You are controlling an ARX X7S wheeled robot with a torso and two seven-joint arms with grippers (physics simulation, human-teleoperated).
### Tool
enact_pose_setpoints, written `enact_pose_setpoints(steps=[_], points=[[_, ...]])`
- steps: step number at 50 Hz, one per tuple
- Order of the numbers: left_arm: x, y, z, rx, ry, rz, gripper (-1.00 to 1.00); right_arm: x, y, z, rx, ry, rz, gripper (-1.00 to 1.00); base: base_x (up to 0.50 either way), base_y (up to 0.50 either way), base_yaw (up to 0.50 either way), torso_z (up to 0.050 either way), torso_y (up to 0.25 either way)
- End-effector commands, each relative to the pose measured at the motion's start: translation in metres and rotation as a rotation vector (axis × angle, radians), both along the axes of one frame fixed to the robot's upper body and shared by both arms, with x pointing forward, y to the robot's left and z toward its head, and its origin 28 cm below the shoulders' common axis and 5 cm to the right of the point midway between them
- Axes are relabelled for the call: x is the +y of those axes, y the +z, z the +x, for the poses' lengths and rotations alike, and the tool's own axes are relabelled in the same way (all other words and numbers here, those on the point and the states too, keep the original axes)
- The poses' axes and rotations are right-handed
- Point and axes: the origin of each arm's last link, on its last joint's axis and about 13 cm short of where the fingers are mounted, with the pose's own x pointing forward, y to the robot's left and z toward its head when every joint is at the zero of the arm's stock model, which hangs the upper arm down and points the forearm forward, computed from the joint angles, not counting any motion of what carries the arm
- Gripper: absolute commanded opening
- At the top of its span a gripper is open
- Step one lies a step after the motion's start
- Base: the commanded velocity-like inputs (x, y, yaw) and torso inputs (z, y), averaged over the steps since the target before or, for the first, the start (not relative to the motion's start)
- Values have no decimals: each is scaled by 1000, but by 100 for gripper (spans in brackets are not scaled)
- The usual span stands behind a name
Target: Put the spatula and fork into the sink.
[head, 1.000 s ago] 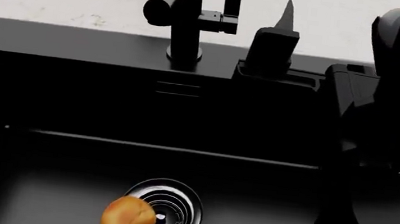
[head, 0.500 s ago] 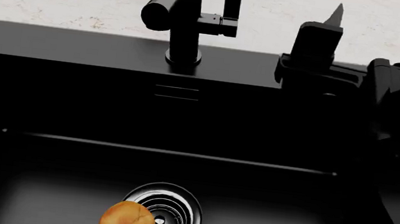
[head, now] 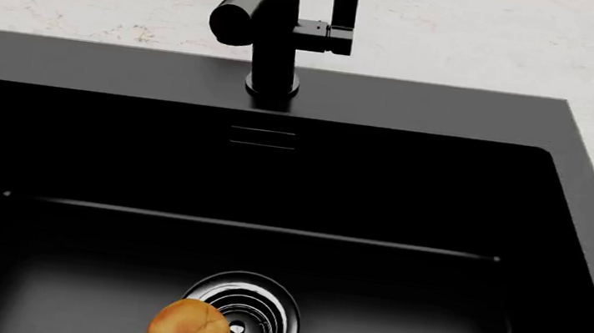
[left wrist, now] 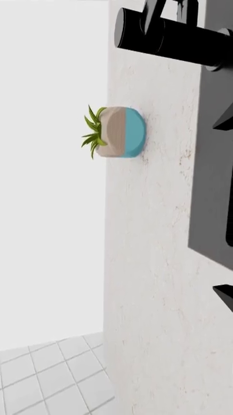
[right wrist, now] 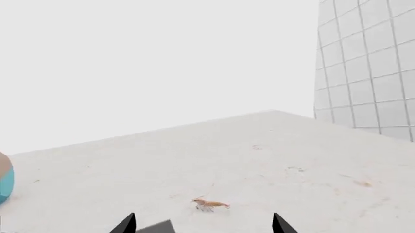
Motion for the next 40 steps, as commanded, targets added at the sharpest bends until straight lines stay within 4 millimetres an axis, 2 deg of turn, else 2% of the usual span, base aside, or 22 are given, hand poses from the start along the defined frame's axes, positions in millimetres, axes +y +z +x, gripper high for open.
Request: enact_pose_setpoints(steps=[1, 19, 27, 40], points=[[3, -1, 5, 3, 3, -26, 100, -26, 13, 0, 6, -110, 59, 100, 0, 0, 0, 0, 0], [5, -5, 6, 10, 11, -32, 100, -49, 12, -14, 57, -378, 51, 100, 0, 0, 0, 0, 0], [4, -6, 5, 12, 10, -33, 100, -55, 6, -18, 80, -425, 29, 100, 0, 0, 0, 0, 0], [5, -6, 1, 12, 13, -31, 100, -63, -7, -22, 110, -490, 85, 100, 0, 0, 0, 0, 0]])
